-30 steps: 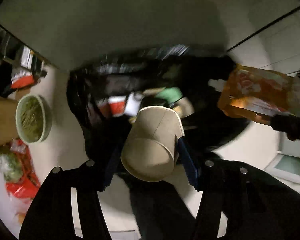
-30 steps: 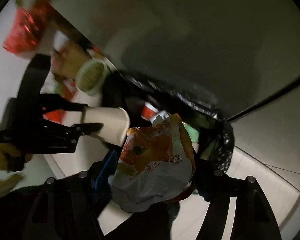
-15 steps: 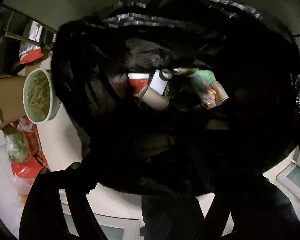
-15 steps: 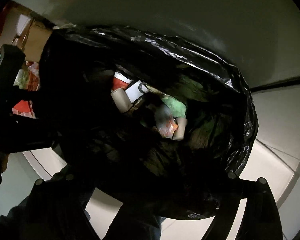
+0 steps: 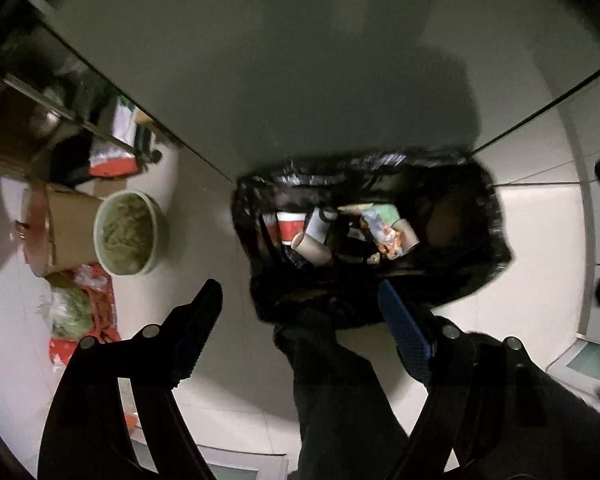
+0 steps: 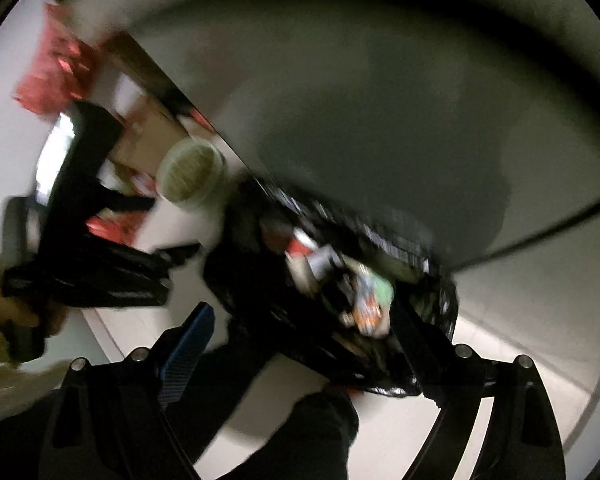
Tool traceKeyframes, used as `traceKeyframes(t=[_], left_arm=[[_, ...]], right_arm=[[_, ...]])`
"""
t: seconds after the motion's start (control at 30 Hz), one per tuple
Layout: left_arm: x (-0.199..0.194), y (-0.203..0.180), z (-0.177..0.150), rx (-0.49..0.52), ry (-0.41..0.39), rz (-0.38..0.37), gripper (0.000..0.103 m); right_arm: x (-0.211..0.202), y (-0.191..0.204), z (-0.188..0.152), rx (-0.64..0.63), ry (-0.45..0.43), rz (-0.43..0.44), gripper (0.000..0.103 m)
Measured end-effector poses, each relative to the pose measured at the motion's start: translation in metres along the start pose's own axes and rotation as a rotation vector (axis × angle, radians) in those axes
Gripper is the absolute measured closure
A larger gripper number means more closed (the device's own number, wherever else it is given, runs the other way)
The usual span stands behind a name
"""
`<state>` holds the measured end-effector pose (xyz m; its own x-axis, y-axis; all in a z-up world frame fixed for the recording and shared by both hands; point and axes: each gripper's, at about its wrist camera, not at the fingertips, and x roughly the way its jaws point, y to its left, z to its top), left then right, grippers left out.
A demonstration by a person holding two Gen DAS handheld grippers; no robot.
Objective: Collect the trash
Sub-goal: 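Grasp the red-white paper bucket with the right tool while the left tool grasps the red Deeyeo wipes pack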
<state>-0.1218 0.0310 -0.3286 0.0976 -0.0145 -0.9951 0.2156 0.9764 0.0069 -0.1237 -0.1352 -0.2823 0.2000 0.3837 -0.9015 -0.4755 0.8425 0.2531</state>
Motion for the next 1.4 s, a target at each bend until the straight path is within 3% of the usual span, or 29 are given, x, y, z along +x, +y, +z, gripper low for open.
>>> traceKeyframes(t=[0.13,0.17,0.27,0.37,0.43,0.57,0.77,0.83,0.87,0.93,1.03,1.23,1.37,1.4], left_arm=[[-0.085,0.003,0.001,0.033,-0.112,-0.056,0.022],[-0.104,0.001,0.002,0.044,-0.155,-0.068,0.016],[-0.158,-0.012,0.007,0.101,-0.315,-0.085,0.014],[-0.176,-0.025,0.016,0.144,-0.4,-0.066,0.014],[-0.182,-0.031,0.025,0.149,-0.425,-0.056,0.014],[-0.186,-0.034,0.036,0.14,-0.454,-0.058,0.014],[-0.197,-0.023,0.045,0.114,-0.464,-0.063,0.014],[-0.198,-0.02,0.046,0.094,-0.465,-0.072,0.014],[-0.197,-0.02,0.048,0.086,-0.464,-0.077,0.014],[-0.199,-0.019,0.054,0.064,-0.467,-0.093,0.014],[-0.204,-0.019,0.071,0.043,-0.49,-0.114,0.014],[-0.219,-0.048,0.129,0.095,-0.565,-0.155,0.014],[-0.212,-0.082,0.18,0.135,-0.533,-0.204,0.014],[-0.209,-0.091,0.195,0.135,-0.512,-0.253,0.014]], right_arm=[[-0.102,0.018,0.028,-0.054,-0.202,0.114,0.014],[-0.125,0.018,0.035,-0.059,-0.267,0.12,0.007],[-0.178,0.0,0.058,-0.035,-0.456,0.005,0.005],[-0.195,-0.042,0.082,0.081,-0.549,-0.222,0.005],[-0.191,-0.078,0.094,0.157,-0.559,-0.322,0.005],[-0.167,-0.132,0.119,0.226,-0.515,-0.422,0.005],[-0.129,-0.187,0.134,0.312,-0.36,-0.359,0.006],[-0.116,-0.199,0.132,0.344,-0.313,-0.323,0.008],[-0.115,-0.199,0.129,0.355,-0.303,-0.3,0.014],[-0.118,-0.2,0.121,0.37,-0.327,-0.253,0.017],[-0.135,-0.19,0.113,0.354,-0.37,-0.264,0.03],[-0.176,-0.173,0.082,0.374,-0.46,-0.235,0.031],[-0.198,-0.163,0.067,0.4,-0.514,-0.207,0.031],[-0.205,-0.159,0.06,0.406,-0.532,-0.21,0.031]])
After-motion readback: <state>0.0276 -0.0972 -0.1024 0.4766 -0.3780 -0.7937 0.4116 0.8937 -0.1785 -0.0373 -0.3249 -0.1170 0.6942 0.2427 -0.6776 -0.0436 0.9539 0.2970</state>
